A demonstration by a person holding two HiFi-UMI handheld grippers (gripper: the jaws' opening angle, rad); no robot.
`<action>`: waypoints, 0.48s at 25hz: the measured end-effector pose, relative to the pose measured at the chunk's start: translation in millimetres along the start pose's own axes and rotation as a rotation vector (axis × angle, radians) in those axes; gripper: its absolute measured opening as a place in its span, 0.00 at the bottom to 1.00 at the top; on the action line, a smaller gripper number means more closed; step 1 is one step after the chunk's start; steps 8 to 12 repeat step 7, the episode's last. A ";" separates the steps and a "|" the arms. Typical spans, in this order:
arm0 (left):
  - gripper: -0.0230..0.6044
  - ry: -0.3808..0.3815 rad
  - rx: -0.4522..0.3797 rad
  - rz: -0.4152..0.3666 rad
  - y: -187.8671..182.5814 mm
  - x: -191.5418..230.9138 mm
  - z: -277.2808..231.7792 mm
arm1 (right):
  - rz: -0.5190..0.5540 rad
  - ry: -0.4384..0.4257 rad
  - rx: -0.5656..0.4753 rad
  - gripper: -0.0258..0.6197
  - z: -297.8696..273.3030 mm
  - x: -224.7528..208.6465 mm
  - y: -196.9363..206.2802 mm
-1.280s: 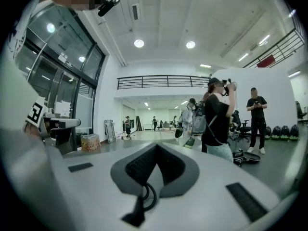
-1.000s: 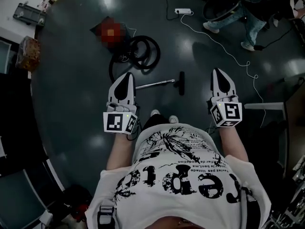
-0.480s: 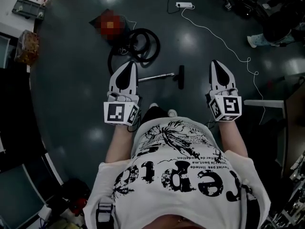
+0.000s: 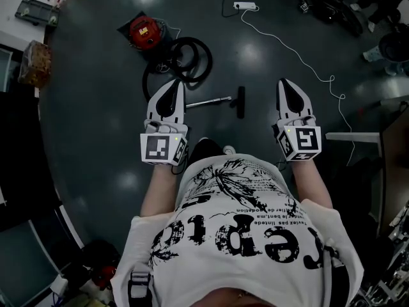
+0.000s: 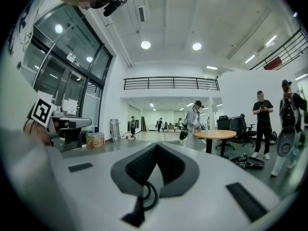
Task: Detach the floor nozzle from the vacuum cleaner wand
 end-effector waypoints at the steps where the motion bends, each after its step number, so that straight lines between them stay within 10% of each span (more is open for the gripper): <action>1: 0.04 -0.001 0.006 0.001 1.6 -0.6 0.2 | 0.000 -0.001 0.000 0.04 0.7 0.5 0.8; 12: 0.04 -0.028 0.019 0.007 6.9 -11.2 1.2 | 0.002 -0.012 0.000 0.04 9.4 -4.3 5.4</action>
Point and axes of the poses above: the fingertips, and each gripper's own axes: z backward along the fingers, x to its left, y out of its underside, the point moved 9 cm from there along z, backward along the fingers, and after that the axes turned 1 degree about y, right-handed, at the moved point
